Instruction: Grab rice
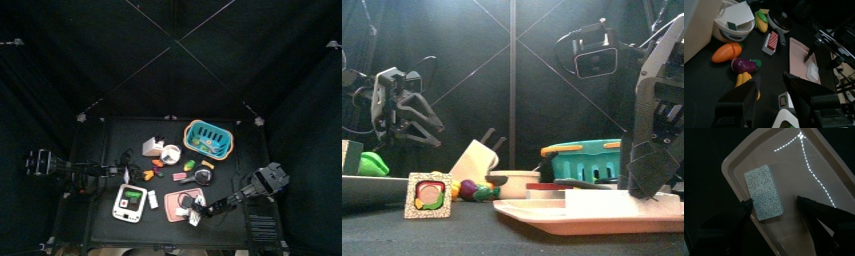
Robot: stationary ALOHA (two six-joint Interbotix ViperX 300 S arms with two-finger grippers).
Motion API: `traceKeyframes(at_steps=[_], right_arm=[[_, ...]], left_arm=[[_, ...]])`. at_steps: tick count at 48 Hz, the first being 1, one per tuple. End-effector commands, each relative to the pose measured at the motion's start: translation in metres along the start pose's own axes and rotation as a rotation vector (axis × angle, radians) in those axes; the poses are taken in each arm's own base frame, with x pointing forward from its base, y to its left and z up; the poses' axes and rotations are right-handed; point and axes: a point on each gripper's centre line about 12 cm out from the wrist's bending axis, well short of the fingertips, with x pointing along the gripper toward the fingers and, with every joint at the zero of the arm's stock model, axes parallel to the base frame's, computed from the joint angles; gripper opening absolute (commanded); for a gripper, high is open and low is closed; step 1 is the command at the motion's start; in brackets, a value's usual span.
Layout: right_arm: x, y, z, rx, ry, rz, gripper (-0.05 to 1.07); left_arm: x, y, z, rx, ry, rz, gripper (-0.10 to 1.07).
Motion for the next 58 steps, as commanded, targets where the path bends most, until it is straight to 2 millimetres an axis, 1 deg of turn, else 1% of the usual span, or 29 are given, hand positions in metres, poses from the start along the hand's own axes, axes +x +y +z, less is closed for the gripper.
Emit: traceKeyframes(at_steps=[1, 15, 24, 35, 41, 50, 58], right_arm=[[-0.008, 0.008, 0.012, 0.011, -0.033, 0.027, 1.00], [-0.004, 0.006, 0.009, 0.005, -0.024, 0.013, 1.00], [-0.003, 0.007, 0.009, -0.001, -0.023, 0.016, 1.00], [0.001, 0.002, 0.007, 0.002, -0.016, -0.002, 0.99], [0.001, 0.000, 0.006, -0.003, -0.014, -0.007, 0.93], [0.001, -0.001, 0.006, -0.005, -0.015, -0.008, 0.78], [0.001, 0.000, 0.007, -0.002, -0.018, -0.008, 0.69]], left_arm=[[0.003, -0.003, 0.009, 0.014, -0.024, -0.013, 0.81], [0.003, -0.003, 0.009, 0.017, -0.024, -0.013, 0.81], [0.002, -0.001, 0.006, 0.012, -0.015, -0.007, 0.81], [0.000, -0.001, 0.002, 0.007, -0.002, -0.008, 0.81], [0.000, -0.001, 0.001, -0.003, -0.001, -0.004, 0.81], [-0.001, 0.000, -0.001, -0.019, 0.000, 0.005, 0.81], [0.000, 0.000, 0.001, -0.019, -0.007, 0.008, 0.81]])
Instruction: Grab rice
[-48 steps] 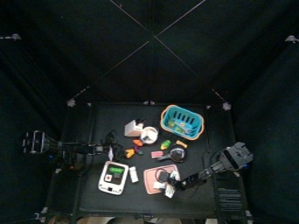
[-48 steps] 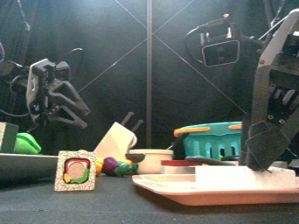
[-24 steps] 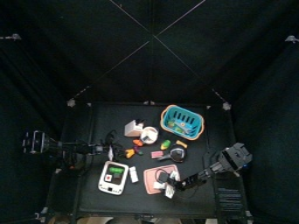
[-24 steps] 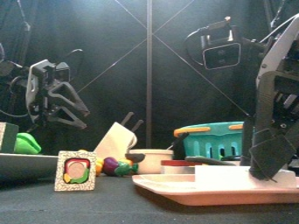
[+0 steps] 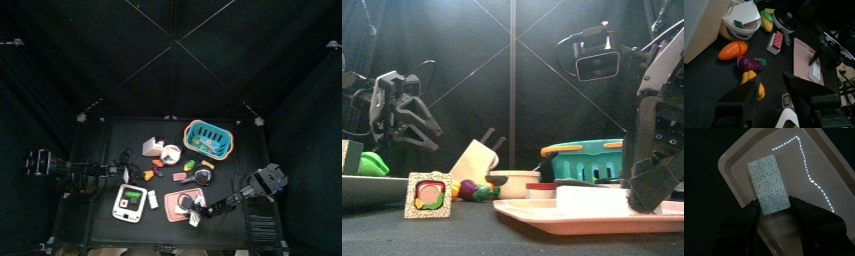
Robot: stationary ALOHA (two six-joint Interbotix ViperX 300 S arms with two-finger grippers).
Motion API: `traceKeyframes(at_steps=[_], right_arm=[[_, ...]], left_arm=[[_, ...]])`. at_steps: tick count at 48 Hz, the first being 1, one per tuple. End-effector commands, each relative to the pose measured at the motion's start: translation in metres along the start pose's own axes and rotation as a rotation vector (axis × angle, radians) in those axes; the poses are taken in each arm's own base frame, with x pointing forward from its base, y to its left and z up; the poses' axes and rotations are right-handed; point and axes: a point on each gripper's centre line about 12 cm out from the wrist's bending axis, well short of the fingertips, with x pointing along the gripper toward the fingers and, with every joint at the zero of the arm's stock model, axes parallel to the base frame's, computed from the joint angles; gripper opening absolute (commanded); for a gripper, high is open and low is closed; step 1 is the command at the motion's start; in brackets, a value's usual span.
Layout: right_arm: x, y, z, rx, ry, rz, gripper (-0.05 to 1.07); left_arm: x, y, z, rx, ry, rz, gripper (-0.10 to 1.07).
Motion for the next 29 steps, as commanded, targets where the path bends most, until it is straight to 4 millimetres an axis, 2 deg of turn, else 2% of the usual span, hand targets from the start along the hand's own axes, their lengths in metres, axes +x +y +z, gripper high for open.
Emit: traceKeyframes(at_steps=[1, 15, 29], right_arm=[[-0.007, 0.003, 0.009, 0.010, -0.026, 0.013, 0.69], [-0.020, 0.000, 0.018, 0.023, -0.067, -0.028, 0.68], [-0.022, -0.012, 0.019, 0.043, -0.078, -0.123, 0.68]], left_arm=[[0.002, -0.004, 0.006, 0.002, -0.018, -0.011, 0.81], [0.002, -0.004, 0.005, 0.003, -0.017, -0.013, 0.81], [0.001, -0.004, 0.004, 0.003, -0.012, -0.012, 0.81]])
